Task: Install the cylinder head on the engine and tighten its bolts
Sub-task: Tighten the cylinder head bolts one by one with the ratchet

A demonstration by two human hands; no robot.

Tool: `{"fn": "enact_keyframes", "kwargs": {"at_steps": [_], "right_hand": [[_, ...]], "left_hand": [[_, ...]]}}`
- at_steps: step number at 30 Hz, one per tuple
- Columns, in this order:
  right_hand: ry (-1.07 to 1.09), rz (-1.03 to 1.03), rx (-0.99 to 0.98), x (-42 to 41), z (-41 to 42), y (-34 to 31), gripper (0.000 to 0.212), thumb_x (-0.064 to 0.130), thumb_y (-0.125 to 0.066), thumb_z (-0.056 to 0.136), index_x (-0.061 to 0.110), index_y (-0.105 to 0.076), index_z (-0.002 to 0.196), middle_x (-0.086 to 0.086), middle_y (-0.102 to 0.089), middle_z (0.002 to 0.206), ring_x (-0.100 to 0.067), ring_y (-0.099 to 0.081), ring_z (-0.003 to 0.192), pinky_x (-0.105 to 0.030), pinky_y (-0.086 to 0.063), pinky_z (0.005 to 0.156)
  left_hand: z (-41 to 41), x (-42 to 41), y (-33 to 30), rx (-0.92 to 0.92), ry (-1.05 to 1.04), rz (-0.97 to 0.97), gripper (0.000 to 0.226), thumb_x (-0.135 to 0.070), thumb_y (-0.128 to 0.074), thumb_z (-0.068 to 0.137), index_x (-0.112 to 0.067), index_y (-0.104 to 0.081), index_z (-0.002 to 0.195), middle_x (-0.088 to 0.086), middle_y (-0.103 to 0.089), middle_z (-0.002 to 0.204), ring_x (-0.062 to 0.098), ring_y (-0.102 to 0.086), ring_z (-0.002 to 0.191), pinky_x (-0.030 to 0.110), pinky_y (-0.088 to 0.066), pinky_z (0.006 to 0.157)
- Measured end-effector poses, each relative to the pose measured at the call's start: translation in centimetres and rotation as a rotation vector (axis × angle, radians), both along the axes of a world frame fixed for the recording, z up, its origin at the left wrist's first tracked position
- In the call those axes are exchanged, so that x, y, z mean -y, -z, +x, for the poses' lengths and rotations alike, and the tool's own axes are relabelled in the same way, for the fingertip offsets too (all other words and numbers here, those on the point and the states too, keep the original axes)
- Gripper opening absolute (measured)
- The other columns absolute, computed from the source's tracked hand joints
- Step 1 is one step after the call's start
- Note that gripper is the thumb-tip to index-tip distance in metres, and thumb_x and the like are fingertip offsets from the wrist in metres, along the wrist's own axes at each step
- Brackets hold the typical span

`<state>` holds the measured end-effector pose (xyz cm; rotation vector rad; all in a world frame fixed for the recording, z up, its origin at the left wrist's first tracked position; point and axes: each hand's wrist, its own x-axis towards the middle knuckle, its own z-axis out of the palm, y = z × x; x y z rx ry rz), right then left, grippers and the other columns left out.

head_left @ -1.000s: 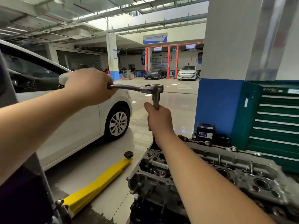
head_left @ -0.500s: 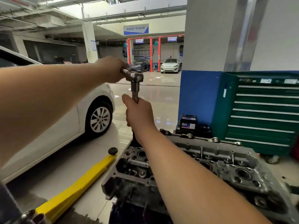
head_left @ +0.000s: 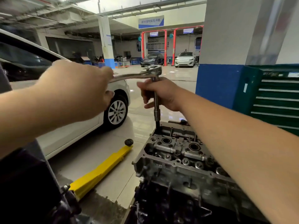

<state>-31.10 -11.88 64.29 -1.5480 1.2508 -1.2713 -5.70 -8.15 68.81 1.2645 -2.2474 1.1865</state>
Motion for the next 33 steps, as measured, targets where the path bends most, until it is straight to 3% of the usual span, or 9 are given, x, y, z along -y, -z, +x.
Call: {"fn": "enact_keyframes", "kwargs": {"at_steps": [5,8,12,16,18,21,26,29,33], "right_hand": [[0.125,0.013,0.259,-0.4,1.0,0.9,0.045,0.039,-0.069,0.098,0.026,-0.049,0.060,0.003,-0.035,0.052,-0.017,-0.030,0.045,-0.025,-0.026,0.044],[0.506,-0.066,0.263,-0.2,2.5,1.3,0.041,0.044,-0.067,0.093,0.022,-0.052,0.063,0.005,-0.042,0.049,-0.020,-0.036,0.049,-0.029,-0.031,0.049],[0.858,-0.156,0.220,0.2,5.3,1.3,0.040,0.044,-0.064,0.096,0.020,-0.062,0.064,0.004,-0.062,0.061,-0.021,-0.058,0.059,-0.029,-0.039,0.056],[0.976,-0.170,0.193,0.8,6.6,1.9,0.041,0.051,-0.061,0.097,0.022,-0.062,0.067,0.007,-0.062,0.062,-0.017,-0.058,0.059,-0.029,-0.038,0.056],[0.895,-0.154,0.202,0.7,5.4,1.7,0.044,0.051,-0.065,0.093,0.022,-0.059,0.061,0.009,-0.057,0.054,-0.018,-0.054,0.055,-0.030,-0.039,0.056],[0.416,-0.053,0.205,-0.1,1.6,1.7,0.040,0.045,-0.074,0.088,0.023,-0.058,0.059,0.002,-0.054,0.055,-0.021,-0.050,0.054,-0.036,-0.043,0.062],[-0.203,0.181,-0.049,0.6,-1.7,0.3,0.032,0.050,-0.074,0.089,0.019,-0.077,0.084,-0.005,-0.071,0.089,-0.024,-0.070,0.091,-0.040,-0.046,0.083],[-0.363,0.299,0.045,1.2,-1.6,0.3,0.040,0.052,-0.082,0.081,0.013,-0.073,0.077,-0.005,-0.064,0.068,-0.023,-0.063,0.067,-0.035,-0.048,0.070],[-0.302,0.258,0.158,0.7,-0.9,2.1,0.055,0.040,-0.062,0.098,0.018,-0.038,0.054,0.004,-0.027,0.044,-0.014,-0.025,0.040,-0.028,-0.027,0.050]], "left_hand": [[-1.9,-0.1,-0.6,0.027,-0.004,-0.044,0.034,-0.049,-0.047,0.103,-0.020,-0.051,0.121,0.000,-0.051,0.069,0.023,-0.054,0.055,0.031,-0.047,0.048],[-2.2,2.7,-1.5,-0.005,0.067,-0.108,0.034,-0.057,-0.046,0.102,-0.026,-0.058,0.100,-0.002,-0.048,0.061,0.019,-0.044,0.045,0.022,-0.031,0.045],[-3.6,8.4,-2.4,-0.171,0.063,0.094,0.046,-0.066,-0.047,0.101,-0.028,-0.065,0.083,-0.002,-0.057,0.061,0.017,-0.052,0.052,0.024,-0.039,0.049],[-6.6,12.3,-2.2,-0.284,0.103,0.204,0.042,-0.056,-0.049,0.105,-0.023,-0.067,0.085,0.002,-0.057,0.071,0.023,-0.054,0.070,0.038,-0.047,0.064],[-8.1,12.8,-2.3,-0.307,0.121,0.232,0.043,-0.053,-0.049,0.106,-0.019,-0.069,0.089,0.003,-0.055,0.071,0.021,-0.052,0.067,0.037,-0.047,0.063],[-8.2,12.4,-2.6,-0.292,0.036,0.257,0.050,-0.056,-0.049,0.105,-0.012,-0.069,0.099,0.006,-0.058,0.073,0.022,-0.055,0.064,0.037,-0.053,0.062],[-3.7,6.2,-2.4,-0.084,-0.114,0.221,0.043,-0.057,-0.050,0.100,-0.020,-0.069,0.109,-0.001,-0.053,0.073,0.020,-0.056,0.065,0.038,-0.059,0.067],[-3.4,0.6,-2.0,0.061,-0.039,0.217,0.042,-0.059,-0.049,0.100,-0.024,-0.064,0.118,-0.009,-0.043,0.071,0.008,-0.042,0.059,0.029,-0.043,0.053],[-4.9,-1.8,-2.2,0.089,-0.015,0.242,0.031,-0.042,-0.050,0.102,-0.021,-0.058,0.124,-0.006,-0.048,0.081,0.013,-0.054,0.071,0.036,-0.051,0.068]]}}
